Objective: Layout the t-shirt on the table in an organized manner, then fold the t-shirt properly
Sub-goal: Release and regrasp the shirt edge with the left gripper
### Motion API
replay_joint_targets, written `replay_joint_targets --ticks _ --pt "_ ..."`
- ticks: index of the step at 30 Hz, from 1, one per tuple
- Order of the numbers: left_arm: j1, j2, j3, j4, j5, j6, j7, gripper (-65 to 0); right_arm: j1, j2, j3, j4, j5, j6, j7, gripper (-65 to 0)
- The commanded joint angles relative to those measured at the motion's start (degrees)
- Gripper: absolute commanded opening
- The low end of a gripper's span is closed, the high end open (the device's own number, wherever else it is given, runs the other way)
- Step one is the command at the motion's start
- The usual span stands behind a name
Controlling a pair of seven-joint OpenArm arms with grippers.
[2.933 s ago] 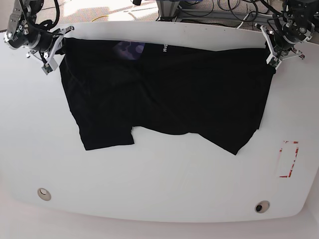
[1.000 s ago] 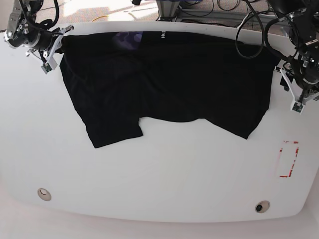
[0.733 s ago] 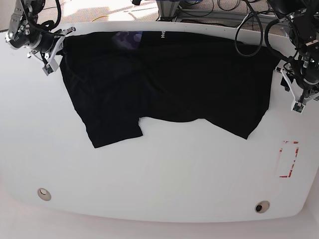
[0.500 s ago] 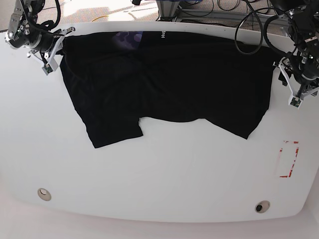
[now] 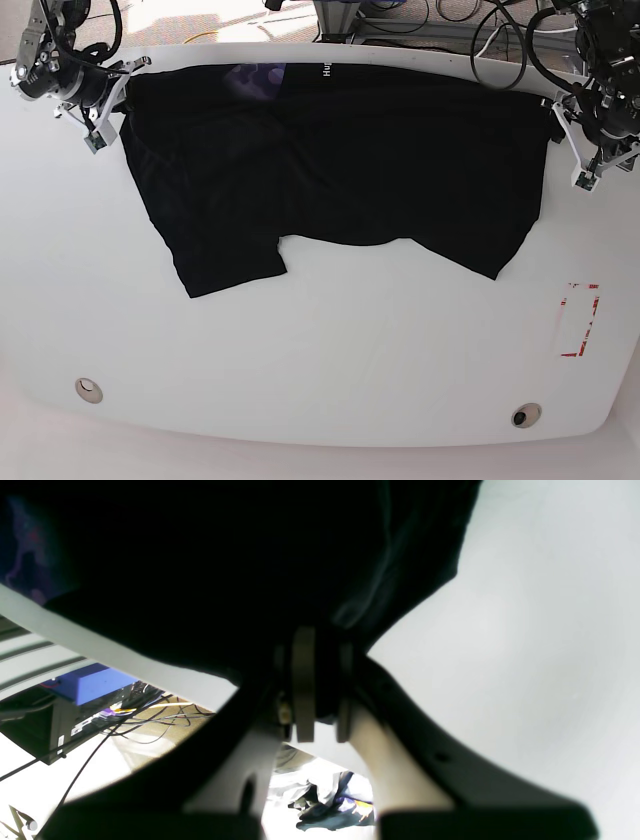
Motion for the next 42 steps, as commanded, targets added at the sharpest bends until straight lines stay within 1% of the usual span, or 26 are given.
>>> replay_joint_targets --ticks 1,9,11,15,20,23,29,32,35,42 --pt "0.63 -1.24 -0.25 1.12 -2.60 0.10 -0.68 -17.6 0.03 1.07 0.47 0.84 0.76 0.06 0.65 -61.0" --pt "3.18 -5.99 0.98 1.30 -12.27 0.10 -0.68 -17.9 0.12 1.07 0.47 0.75 0.76 0.06 0.65 -61.0" --pt "3.71 -6.78 0.63 1.47 -13.85 0.10 -0.68 -17.9 0.12 1.07 0.47 0.75 0.76 0.06 0.65 -61.0" --pt "4.85 -7.22 -1.13 1.56 -15.79 0.10 -0.68 -17.9 0.56 1.07 0.47 0.75 0.76 0.06 0.65 -61.0" --pt "5.99 -10.65 -0.42 1.47 -19.39 0.10 -0.68 -17.9 1.18 0.99 0.47 0.67 0.76 0.06 0.47 -61.0" --pt "6.69 -11.62 0.10 1.47 -21.15 0.10 -0.68 -17.9 1.18 0.99 0.47 0.67 0.76 0.06 0.47 -61.0" --pt "6.69 -11.88 0.63 1.12 -21.06 0.10 -0.68 -17.6 1.27 0.99 0.47 0.67 0.76 0.06 0.47 -61.0" --pt "6.61 -11.88 3.27 1.12 -20.89 0.10 -0.68 -17.8 1.27 0.99 0.47 0.67 0.76 0.06 0.47 -61.0" --pt "6.61 -11.88 5.29 1.12 -18.43 0.10 -0.68 -17.9 1.18 0.99 0.47 0.67 0.76 0.06 0.47 -61.0" --pt "6.34 -11.44 10.04 1.12 -9.90 0.10 -0.68 -17.9 1.18 0.99 0.47 0.67 0.76 0.06 0.47 -61.0"
